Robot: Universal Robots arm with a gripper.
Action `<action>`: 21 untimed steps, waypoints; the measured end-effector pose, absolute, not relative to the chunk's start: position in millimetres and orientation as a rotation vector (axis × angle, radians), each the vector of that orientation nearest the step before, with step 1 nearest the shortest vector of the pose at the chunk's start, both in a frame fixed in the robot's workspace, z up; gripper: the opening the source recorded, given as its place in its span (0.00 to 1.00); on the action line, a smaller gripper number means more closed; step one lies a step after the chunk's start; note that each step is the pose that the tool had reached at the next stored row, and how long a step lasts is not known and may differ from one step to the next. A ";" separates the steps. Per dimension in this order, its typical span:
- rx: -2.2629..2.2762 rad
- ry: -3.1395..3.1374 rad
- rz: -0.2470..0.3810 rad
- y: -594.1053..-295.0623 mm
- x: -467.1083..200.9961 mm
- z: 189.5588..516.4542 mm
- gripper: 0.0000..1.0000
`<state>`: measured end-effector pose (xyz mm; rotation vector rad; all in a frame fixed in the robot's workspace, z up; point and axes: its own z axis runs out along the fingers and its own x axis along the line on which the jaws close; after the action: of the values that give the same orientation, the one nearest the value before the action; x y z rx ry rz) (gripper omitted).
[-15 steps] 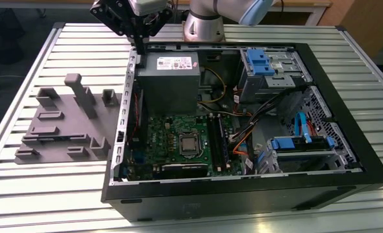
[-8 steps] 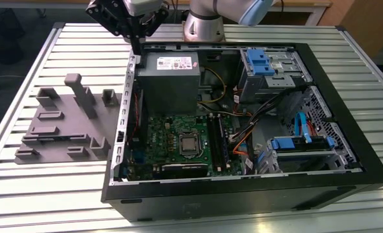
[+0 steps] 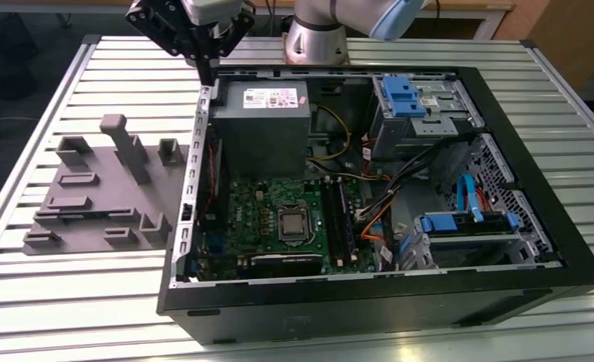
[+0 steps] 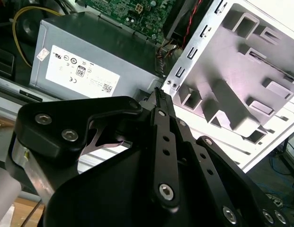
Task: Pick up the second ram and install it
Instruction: 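Reach for the second ram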
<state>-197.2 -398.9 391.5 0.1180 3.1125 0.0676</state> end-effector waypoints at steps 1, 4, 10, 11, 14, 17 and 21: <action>0.118 3.112 0.068 -398.9 -197.9 391.4 0.11; 0.118 3.113 0.068 -398.9 -200.4 391.4 0.11; 0.118 3.112 0.068 -398.9 -206.7 391.3 0.11; 0.118 3.113 0.068 -398.9 -207.7 391.3 0.11; 0.118 3.112 0.068 -398.9 -211.0 391.1 0.11; 0.118 3.112 0.068 -398.9 -214.6 391.1 0.11; 0.118 3.113 0.068 -398.9 -219.5 391.0 0.11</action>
<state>-219.5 -398.9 391.0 0.1180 3.1125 0.0676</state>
